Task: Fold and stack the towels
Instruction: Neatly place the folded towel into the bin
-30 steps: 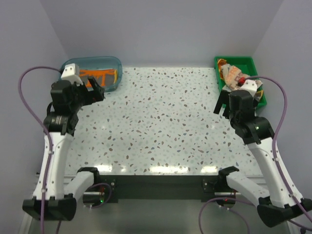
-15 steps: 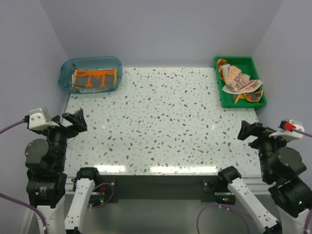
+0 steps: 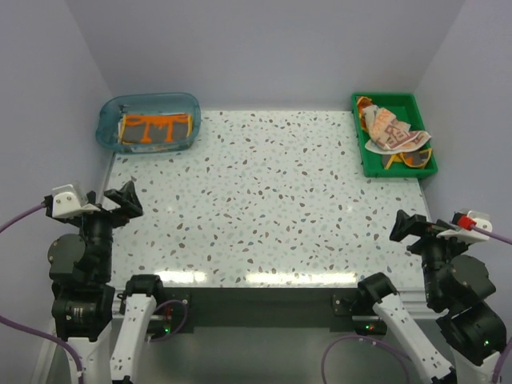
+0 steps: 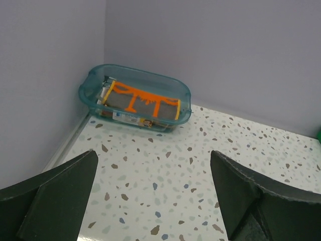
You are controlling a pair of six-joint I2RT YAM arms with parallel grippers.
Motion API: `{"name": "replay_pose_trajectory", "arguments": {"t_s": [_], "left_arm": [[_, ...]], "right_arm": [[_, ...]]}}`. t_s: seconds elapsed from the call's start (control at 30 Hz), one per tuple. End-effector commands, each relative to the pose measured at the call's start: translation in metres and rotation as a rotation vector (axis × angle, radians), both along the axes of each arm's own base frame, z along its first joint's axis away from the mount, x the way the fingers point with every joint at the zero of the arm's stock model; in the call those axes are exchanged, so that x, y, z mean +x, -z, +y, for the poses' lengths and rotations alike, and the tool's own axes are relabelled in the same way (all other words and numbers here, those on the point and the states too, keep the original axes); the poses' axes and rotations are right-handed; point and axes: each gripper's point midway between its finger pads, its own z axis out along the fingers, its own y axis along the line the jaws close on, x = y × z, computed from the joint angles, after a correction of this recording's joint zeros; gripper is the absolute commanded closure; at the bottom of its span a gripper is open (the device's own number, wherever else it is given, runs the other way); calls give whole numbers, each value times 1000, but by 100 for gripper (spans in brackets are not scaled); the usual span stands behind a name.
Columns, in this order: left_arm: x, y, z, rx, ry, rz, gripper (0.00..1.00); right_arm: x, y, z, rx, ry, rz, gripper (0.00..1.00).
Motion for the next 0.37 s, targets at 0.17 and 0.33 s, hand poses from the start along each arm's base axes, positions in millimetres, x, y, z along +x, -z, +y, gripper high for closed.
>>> {"name": "replay_pose_trajectory", "arguments": {"t_s": [0.17,0.33], "left_arm": [[16,-8,-4,43,28,-67,0],[16,-3,-4,46,28,-62,0]], "right_arm": [[1,-4,-4,-10,21,-24,1],[5,-5,-2,-13,15,-32,1]]}}
